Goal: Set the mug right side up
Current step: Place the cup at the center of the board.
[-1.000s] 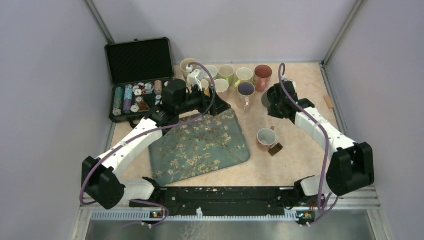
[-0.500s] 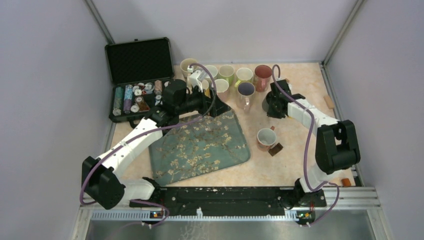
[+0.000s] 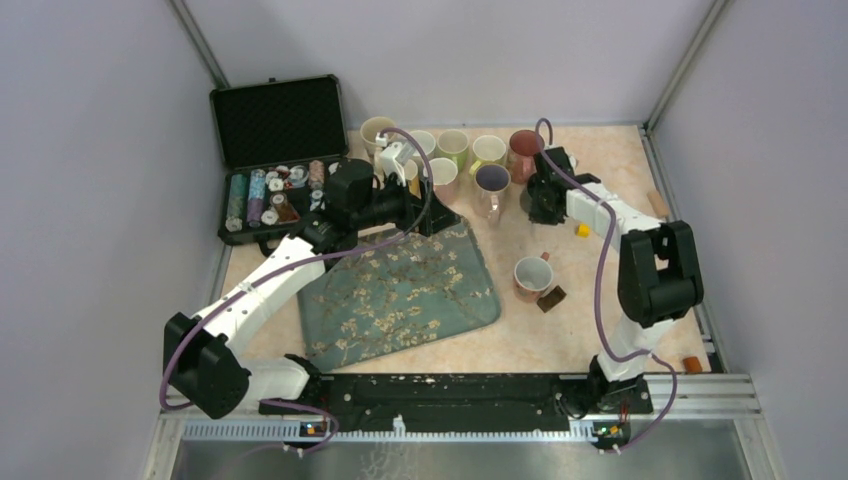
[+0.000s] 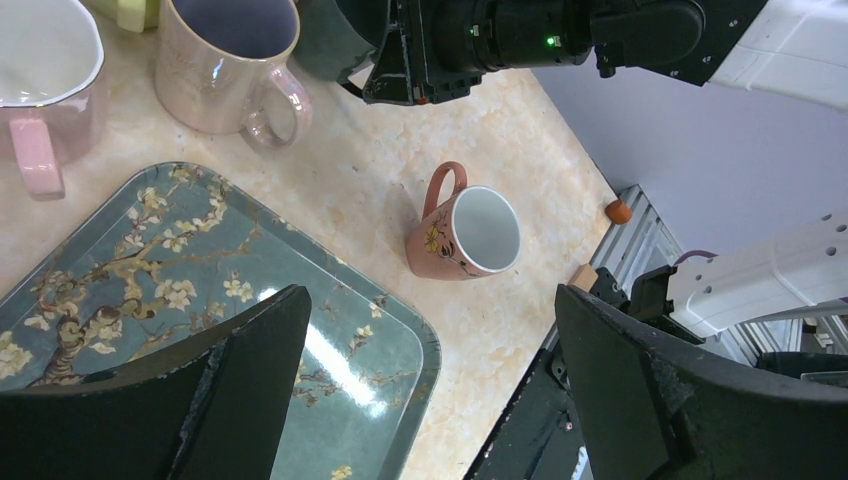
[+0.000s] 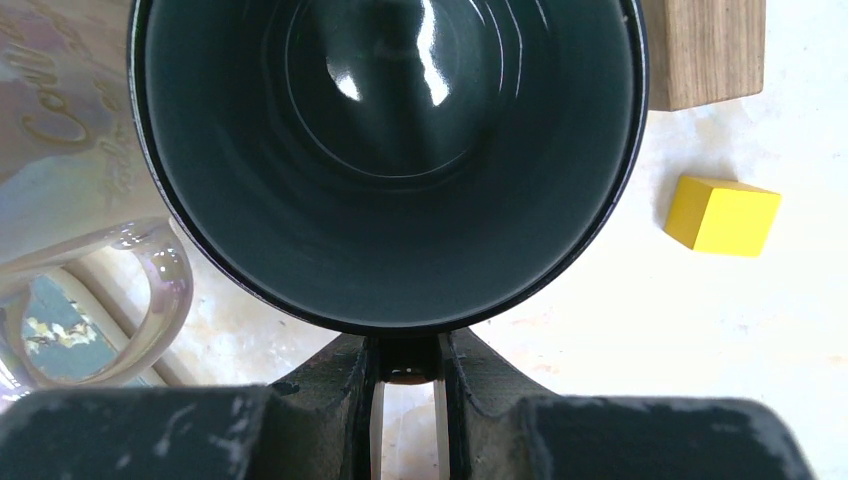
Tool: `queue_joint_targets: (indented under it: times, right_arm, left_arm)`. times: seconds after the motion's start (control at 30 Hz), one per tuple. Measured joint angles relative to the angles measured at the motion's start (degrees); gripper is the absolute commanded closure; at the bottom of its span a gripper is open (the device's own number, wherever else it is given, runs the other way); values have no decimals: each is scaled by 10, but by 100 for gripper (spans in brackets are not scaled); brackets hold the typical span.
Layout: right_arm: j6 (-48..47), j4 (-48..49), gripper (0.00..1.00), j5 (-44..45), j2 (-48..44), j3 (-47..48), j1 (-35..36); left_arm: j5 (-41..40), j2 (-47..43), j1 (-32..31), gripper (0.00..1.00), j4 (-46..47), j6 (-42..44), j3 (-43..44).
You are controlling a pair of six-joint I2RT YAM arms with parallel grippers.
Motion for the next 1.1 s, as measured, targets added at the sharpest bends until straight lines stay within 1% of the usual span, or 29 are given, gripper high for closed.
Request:
queue_joint_targets:
  times: [0.43, 0.57, 0.7, 1.1]
  right_arm:
    - [-11, -20, 99, 14, 38, 28, -1]
    - [-11, -25, 91, 15, 49, 41, -1]
    - [-10, -32, 76, 15, 54, 49, -1]
    - [-9, -23, 48, 17, 55, 72, -2]
  left_arm:
    - [4, 0, 1, 1, -2, 0, 0]
    - [4, 0, 1, 1, -3, 0, 0]
    - [4, 0, 1, 1, -4, 0, 0]
    - [4, 0, 1, 1, -7, -3, 0]
